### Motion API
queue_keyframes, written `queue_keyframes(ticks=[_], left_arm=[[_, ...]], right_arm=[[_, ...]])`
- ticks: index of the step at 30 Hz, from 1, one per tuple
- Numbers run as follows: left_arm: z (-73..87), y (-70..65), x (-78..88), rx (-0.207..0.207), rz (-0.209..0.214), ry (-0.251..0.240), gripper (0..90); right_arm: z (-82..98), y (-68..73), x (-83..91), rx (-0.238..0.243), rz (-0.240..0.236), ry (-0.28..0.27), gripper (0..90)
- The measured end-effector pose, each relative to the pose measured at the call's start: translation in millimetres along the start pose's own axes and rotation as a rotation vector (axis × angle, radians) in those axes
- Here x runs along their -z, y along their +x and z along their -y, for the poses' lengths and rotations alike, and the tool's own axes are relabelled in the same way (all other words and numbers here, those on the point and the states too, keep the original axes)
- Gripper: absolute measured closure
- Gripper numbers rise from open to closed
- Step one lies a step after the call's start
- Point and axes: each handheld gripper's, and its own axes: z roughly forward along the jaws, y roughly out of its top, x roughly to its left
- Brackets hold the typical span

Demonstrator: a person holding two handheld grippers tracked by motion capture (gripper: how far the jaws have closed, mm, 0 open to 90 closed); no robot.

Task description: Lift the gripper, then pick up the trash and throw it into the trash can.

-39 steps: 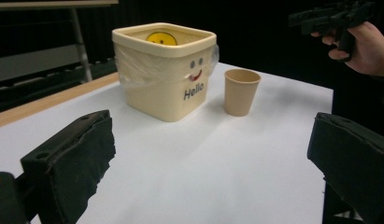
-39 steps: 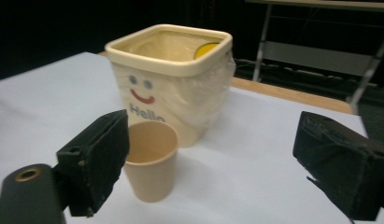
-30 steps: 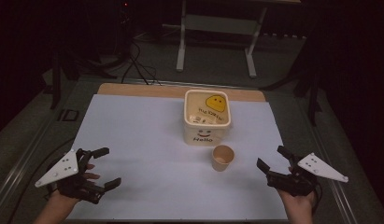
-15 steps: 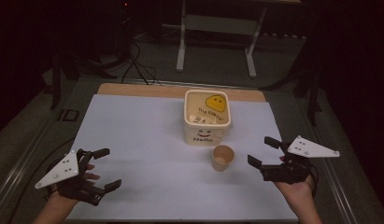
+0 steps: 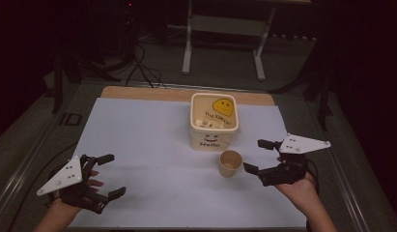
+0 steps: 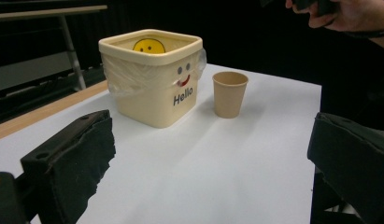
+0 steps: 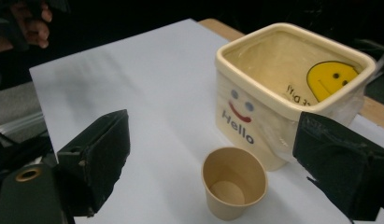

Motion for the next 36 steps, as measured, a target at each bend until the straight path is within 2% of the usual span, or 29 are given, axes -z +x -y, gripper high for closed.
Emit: queue_keyframes(ticks=[3, 7, 9, 11, 12, 16, 17, 18, 22, 27, 28, 31, 33, 36], left_arm=[[0.3, -0.3, -0.5, 0.003, 0.003, 0.001, 1.8], [0.5, -0.6, -1.0, 0.001, 0.007, 0.007, 1.8], [0.8, -1.1, -1.3, -0.008, -0.005, 0.004, 1.8], [0.6, -0.4, -0.9, -0.001, 0.001, 0.003, 1.8], [0.7, -0.4, -0.7, -0.002, -0.002, 0.001, 1.8], [1.2, -0.6, -0.9, -0.002, 0.000, 0.006, 1.8], [1.2, -0.6, -0.9, -0.002, 0.000, 0.006, 1.8], [1.4, -0.8, -1.3, -0.004, 0.001, 0.008, 1.8], [1.5, -1.0, -2.1, -0.002, 0.005, 0.009, 1.8], [1.6, -1.1, -2.6, -0.006, 0.006, 0.015, 1.8], [1.7, -1.1, -2.6, -0.005, 0.006, 0.015, 1.8], [1.8, -1.3, -2.7, -0.008, 0.007, 0.018, 1.8], [1.7, -1.8, -2.9, -0.010, 0.008, 0.019, 1.7], [1.8, -1.8, -2.8, -0.009, 0.008, 0.019, 1.8]], right_arm=[[-3.5, -0.9, -7.2, 0.014, -0.030, 0.032, 11.1], [-6.3, -0.5, -14.4, 0.037, -0.044, 0.062, 11.2], [-7.8, -0.1, -19.1, 0.055, -0.057, 0.091, 12.0], [-9.1, 1.0, -23.7, 0.058, -0.077, 0.116, 12.0], [-9.6, 1.7, -26.2, 0.075, -0.080, 0.125, 12.0], [-10.8, 2.1, -34.3, 0.084, -0.104, 0.154, 12.2], [-11.1, 1.9, -35.4, 0.091, -0.098, 0.159, 12.3], [-11.4, 1.6, -37.6, 0.090, -0.117, 0.166, 12.3], [-12.2, 1.1, -41.9, 0.104, -0.124, 0.187, 13.2], [-12.7, 0.2, -50.5, 0.125, -0.138, 0.239, 13.2], [-13.4, 0.3, -54.2, 0.146, -0.146, 0.274, 14.2], [-14.2, 0.6, -56.8, 0.157, -0.151, 0.293, 14.2], [-16.7, 0.9, -61.8, 0.174, -0.168, 0.339, 15.4], [-18.4, 1.0, -64.7, 0.187, -0.168, 0.357, 16.1]])
